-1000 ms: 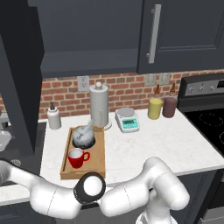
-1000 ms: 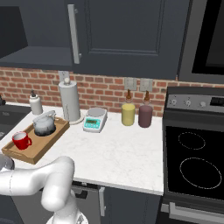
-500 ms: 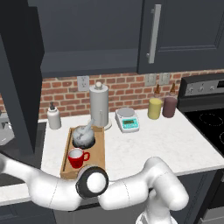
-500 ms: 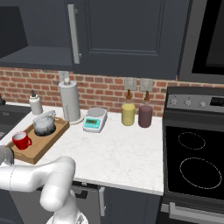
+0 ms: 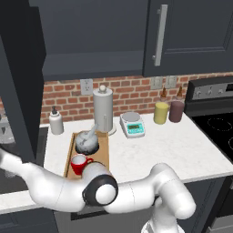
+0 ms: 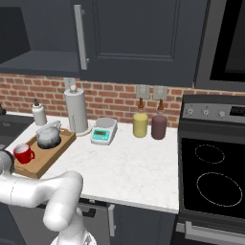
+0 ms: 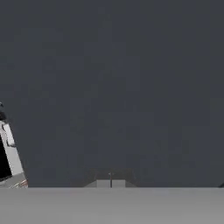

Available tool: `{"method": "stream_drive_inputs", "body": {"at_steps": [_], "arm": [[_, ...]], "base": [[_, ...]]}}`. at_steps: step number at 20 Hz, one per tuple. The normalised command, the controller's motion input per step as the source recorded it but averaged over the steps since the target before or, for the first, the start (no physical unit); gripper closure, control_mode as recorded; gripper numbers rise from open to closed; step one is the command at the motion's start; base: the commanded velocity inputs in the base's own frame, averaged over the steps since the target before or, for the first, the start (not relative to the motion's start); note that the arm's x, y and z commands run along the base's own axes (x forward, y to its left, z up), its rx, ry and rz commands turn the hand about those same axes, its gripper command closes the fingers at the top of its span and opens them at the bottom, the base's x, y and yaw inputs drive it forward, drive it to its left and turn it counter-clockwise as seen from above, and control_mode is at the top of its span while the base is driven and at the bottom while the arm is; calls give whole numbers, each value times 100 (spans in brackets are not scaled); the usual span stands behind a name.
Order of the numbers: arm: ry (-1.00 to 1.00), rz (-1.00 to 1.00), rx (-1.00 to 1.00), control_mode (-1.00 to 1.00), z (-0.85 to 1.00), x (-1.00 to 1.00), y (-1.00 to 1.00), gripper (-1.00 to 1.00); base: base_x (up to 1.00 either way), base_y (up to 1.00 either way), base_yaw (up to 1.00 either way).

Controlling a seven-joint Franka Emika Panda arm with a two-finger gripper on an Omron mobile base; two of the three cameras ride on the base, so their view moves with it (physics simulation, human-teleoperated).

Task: Pick the kettle from the counter and place it on the tray. Then pick the mug from the cabinet and place it on the tray. Then close the cabinet doors.

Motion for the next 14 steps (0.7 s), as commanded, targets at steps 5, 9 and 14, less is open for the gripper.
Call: {"method": "stream_drive_inputs", "body": {"at_steps": [5,9,14], "arm": [[8,0,0,-100,29,-26,-100,100],[17,0,0,-100,5,-11,-100,100],[22,1,0,-100,0,0,-100,100]], "base": [[0,0,0],[0,0,0],[0,0,0]]}}
